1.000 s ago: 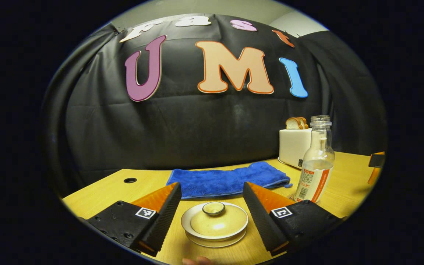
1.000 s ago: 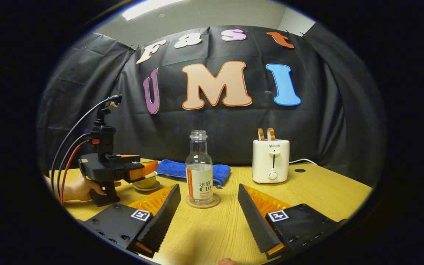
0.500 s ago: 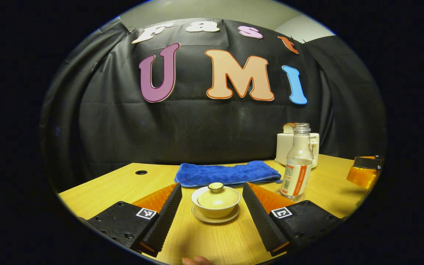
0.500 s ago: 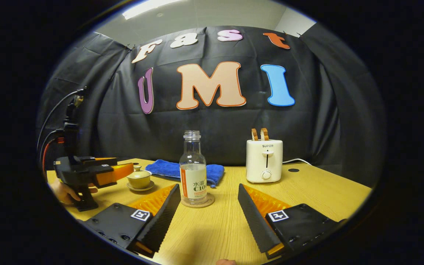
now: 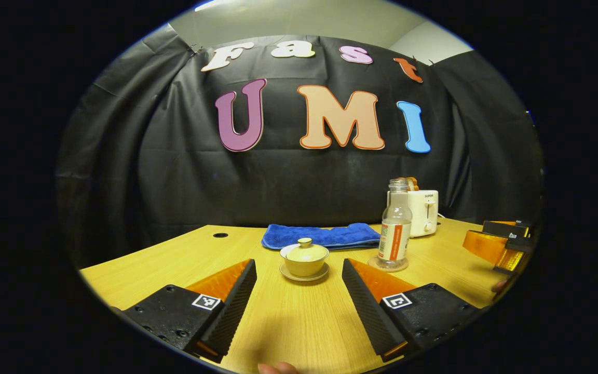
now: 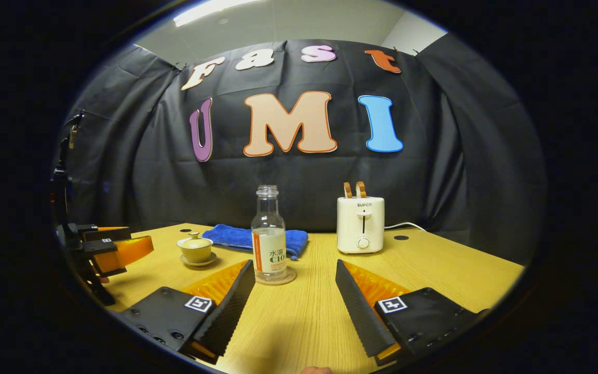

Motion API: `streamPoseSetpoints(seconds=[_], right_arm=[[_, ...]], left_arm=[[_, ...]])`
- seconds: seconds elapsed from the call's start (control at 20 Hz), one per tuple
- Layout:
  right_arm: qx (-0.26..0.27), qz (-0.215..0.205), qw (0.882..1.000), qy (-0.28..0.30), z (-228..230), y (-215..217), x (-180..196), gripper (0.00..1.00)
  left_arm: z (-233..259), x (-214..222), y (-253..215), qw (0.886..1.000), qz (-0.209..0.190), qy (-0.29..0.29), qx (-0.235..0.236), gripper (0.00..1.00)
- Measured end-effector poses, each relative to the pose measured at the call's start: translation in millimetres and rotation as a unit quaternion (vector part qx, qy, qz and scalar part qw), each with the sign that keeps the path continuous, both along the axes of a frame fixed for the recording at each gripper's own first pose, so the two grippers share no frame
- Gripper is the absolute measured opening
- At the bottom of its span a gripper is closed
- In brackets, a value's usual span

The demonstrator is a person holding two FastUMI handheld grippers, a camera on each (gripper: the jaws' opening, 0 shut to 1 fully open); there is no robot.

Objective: Open the teacup lid with one hand, grasp the water bottle and pour water into the teacup with the other hand; after pouring, place the water bottle on the coaster and then close the teacup lid.

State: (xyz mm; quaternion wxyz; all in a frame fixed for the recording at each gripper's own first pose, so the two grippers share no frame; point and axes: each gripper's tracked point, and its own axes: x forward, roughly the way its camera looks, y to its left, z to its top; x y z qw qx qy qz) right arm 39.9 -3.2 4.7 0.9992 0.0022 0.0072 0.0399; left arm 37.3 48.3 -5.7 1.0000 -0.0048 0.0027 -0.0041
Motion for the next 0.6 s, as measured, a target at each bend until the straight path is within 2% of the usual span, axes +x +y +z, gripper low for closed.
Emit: streamPoseSetpoints(seconds=[0.1,0.15,0.2,0.3,0.4,0.6], right_arm=[[-0.001,-0.002,1.000,0.002,-6.2,-1.1,-7.8,0.94],[-0.001,-0.001,1.000,0.000,-7.1,-0.3,-14.6,0.99],[-0.001,-0.003,1.000,0.000,-6.1,-1.0,-19.4,0.94],[-0.001,-0.001,1.000,0.000,-8.7,1.7,-28.6,0.94],[-0.001,-0.001,1.000,0.001,-8.6,2.7,-35.1,1.00],[-0.001,-0.005,1.000,0.001,-6.8,2.5,-51.4,0.94]], left_arm=[[-0.1,-10.1,0.1,1.000,0.008,0.003,0.000,0.96],[0.5,-15.5,-1.7,1.000,0.010,0.002,0.001,0.96],[0.2,-20.5,-5.8,1.000,0.008,0.002,0.001,0.97],[1.3,-31.7,-12.3,1.000,0.006,0.001,0.001,0.97],[1.3,-41.1,-18.6,1.000,0.002,0.000,0.001,0.96],[2.4,-56.8,-27.1,1.000,-0.002,-0.001,0.001,0.96]])
